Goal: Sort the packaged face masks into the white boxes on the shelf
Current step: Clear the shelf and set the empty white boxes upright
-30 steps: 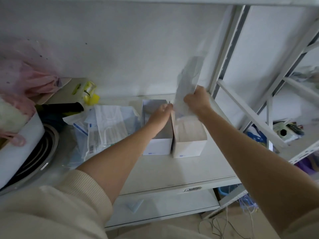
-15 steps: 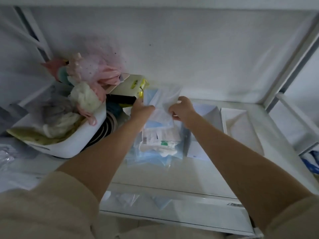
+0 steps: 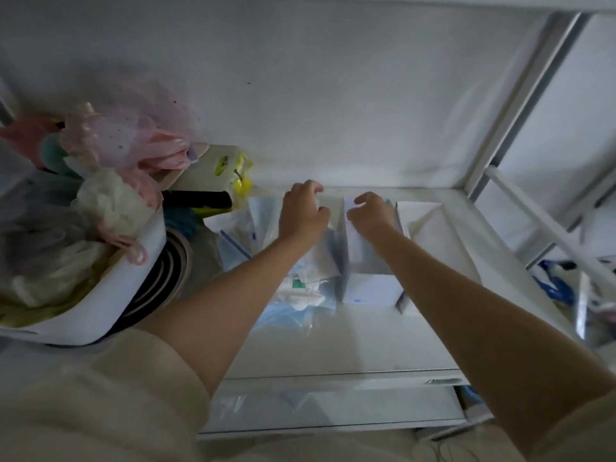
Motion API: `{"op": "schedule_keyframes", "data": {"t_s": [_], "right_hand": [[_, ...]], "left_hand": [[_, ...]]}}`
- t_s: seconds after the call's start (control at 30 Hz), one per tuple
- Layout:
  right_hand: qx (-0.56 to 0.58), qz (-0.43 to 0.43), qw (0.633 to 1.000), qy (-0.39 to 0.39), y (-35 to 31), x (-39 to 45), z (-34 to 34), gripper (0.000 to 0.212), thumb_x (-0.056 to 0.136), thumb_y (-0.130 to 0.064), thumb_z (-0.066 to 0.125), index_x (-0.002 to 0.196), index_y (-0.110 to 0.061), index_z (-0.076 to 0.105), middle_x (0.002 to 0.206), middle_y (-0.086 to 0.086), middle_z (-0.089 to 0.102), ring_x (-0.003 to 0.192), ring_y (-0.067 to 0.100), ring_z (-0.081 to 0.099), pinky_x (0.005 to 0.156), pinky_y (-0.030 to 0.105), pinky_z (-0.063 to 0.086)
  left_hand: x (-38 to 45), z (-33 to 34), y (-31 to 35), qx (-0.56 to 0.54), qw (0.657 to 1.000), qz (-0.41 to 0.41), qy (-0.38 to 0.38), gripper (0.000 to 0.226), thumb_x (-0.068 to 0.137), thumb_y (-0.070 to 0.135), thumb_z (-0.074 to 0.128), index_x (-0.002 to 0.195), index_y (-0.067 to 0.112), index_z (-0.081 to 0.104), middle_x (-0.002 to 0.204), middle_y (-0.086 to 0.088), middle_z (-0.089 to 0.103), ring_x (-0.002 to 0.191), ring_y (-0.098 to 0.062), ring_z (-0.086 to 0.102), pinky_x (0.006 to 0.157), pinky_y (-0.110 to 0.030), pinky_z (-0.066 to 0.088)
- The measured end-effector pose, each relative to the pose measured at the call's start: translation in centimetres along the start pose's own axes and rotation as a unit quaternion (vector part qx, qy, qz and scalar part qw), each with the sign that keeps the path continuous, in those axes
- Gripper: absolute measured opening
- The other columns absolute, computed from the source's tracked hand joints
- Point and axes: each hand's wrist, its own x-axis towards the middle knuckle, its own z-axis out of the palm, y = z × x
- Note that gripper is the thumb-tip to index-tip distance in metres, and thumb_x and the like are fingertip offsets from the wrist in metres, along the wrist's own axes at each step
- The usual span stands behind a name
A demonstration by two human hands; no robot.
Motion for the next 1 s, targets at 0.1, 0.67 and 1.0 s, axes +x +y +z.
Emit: {"op": "schedule_keyframes", "data": {"t_s": [0.1,0.67,1.0], "right_hand": [[-0.033,0.04,0.996,-0.073,2.1,0.2,-1.8,0.035,0.088,-0.009,0.051,0.121,0.001,0.056,0.102,0.013,0.058,0.1,0.029,0.059,0.078,0.031,0.044],[-0.466,-0.033,0.846,-0.259,7.3,2.8,3.8,0.085,0.076,-0.065,0.044,0.142,-0.013,0.026,0.131,0.013,0.039,0.123,0.036,0.037,0.094,0.045,0.036],[-0.153,0.009,0.974,-0.165,6.6,2.7,2.5,0.03,0.092,-0.015,0.049,0.117,0.0,0.056,0.118,0.017,0.058,0.11,0.033,0.056,0.078,0.033,0.045]], "left_hand": [[-0.3,3.6,2.1,0.015,0.993,-0.014,-0.12,0.041,0.081,0.007,0.057,0.122,0.009,0.055,0.125,-0.014,0.053,0.112,-0.031,0.055,0.092,-0.034,0.046],[-1.5,5.7,0.8,-0.054,0.958,-0.198,-0.199,0.031,0.094,0.029,0.04,0.11,0.01,0.059,0.108,-0.017,0.064,0.1,-0.034,0.061,0.087,-0.039,0.051],[-0.9,5.4,0.3,-0.067,0.956,-0.193,-0.212,0.021,0.095,0.023,0.039,0.09,0.01,0.055,0.069,-0.002,0.047,0.065,-0.017,0.046,0.061,-0.03,0.04]]}}
